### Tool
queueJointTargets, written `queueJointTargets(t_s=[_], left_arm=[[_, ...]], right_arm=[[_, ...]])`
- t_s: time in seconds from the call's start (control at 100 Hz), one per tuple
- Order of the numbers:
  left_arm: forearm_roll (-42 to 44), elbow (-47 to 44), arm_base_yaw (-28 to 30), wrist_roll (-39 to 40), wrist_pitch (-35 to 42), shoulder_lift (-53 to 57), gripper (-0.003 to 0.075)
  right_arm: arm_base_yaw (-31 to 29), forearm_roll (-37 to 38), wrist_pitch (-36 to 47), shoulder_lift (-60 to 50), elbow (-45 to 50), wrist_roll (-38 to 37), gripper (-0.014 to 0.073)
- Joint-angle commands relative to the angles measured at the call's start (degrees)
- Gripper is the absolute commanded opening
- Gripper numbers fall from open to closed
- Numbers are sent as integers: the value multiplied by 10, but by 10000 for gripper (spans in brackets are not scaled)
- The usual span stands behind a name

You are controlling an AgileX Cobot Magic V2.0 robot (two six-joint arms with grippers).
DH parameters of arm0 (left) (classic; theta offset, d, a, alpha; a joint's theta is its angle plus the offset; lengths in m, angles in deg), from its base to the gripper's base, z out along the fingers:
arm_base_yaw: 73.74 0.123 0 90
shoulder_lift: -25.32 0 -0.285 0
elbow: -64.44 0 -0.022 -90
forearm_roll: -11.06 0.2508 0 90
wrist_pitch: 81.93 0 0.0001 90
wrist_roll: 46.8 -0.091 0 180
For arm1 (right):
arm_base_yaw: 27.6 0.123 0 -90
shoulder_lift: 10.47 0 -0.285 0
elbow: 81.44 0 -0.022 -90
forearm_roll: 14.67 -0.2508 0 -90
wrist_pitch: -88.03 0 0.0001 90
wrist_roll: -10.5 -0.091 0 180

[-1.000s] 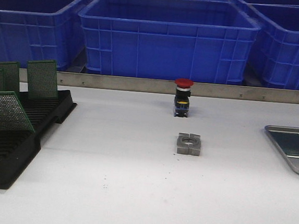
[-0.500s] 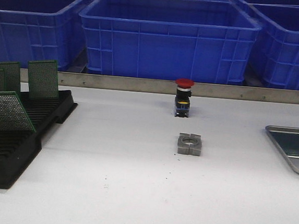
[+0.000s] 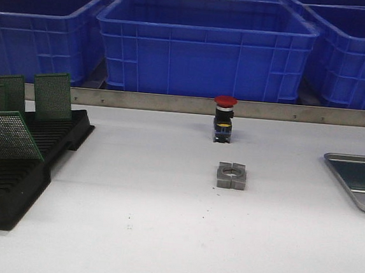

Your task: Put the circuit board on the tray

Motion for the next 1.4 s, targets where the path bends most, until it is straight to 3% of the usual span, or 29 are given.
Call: queueJointTargets(t_s=[0.0, 0.1, 0.17, 0.39, 0.5, 0.6, 1.39], left_arm=[[-6, -17, -3, 5, 47, 18, -17], [-6, -17, -3, 5, 47, 18, -17], [-6, -17, -3, 5, 47, 18, -17], [-6, -17, -3, 5, 47, 18, -17], [-6, -17, -3, 5, 48, 18, -17], [-6, -17, -3, 5, 47, 18, -17], [-6, -17, -3, 5, 47, 18, -17]], right_arm=[[0, -5, 39, 9, -16, 6, -60], [-6, 38, 84, 12, -7, -12, -60], [-14, 133, 94, 12, 7, -95, -60], [-80, 569, 88, -8, 98, -598, -60], [-114, 727, 10, -51, 95, -746, -60], [-116, 762, 9, -49, 95, -768, -60], [-115, 761, 20, -48, 94, -768, -60]])
